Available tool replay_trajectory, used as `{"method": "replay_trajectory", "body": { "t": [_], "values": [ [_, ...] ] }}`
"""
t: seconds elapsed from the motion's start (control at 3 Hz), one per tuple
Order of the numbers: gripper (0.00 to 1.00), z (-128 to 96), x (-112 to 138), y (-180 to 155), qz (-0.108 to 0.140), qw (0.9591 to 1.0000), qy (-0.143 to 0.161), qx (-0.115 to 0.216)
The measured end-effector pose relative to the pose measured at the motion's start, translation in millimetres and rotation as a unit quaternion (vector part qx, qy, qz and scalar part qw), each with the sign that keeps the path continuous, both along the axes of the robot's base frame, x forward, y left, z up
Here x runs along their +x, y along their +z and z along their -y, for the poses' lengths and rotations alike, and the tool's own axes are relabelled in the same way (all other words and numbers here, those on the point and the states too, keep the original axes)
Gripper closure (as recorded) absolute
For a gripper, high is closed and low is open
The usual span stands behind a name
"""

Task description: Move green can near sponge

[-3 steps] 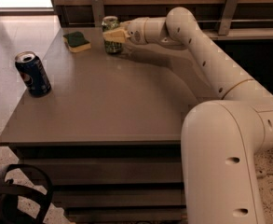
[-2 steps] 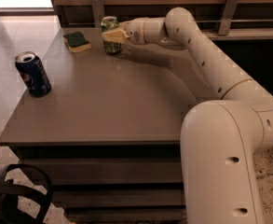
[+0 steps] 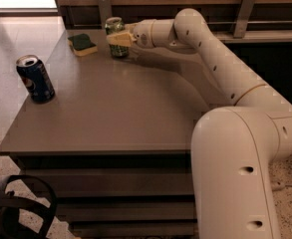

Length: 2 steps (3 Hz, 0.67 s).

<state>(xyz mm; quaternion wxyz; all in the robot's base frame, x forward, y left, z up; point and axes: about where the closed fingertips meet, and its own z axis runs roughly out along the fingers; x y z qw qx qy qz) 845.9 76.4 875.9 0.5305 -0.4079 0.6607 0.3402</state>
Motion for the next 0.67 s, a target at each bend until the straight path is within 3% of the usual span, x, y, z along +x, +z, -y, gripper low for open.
{"method": "replay_trajectory", "body": {
  "t": [0.33, 0.67],
  "values": [
    [0.0, -3.6, -0.4, -1.2, -0.001, 1.0, 0.002, 0.0],
    [0.0, -3.6, -0.4, -1.2, -0.001, 1.0, 0.002, 0.0]
  ]
}}
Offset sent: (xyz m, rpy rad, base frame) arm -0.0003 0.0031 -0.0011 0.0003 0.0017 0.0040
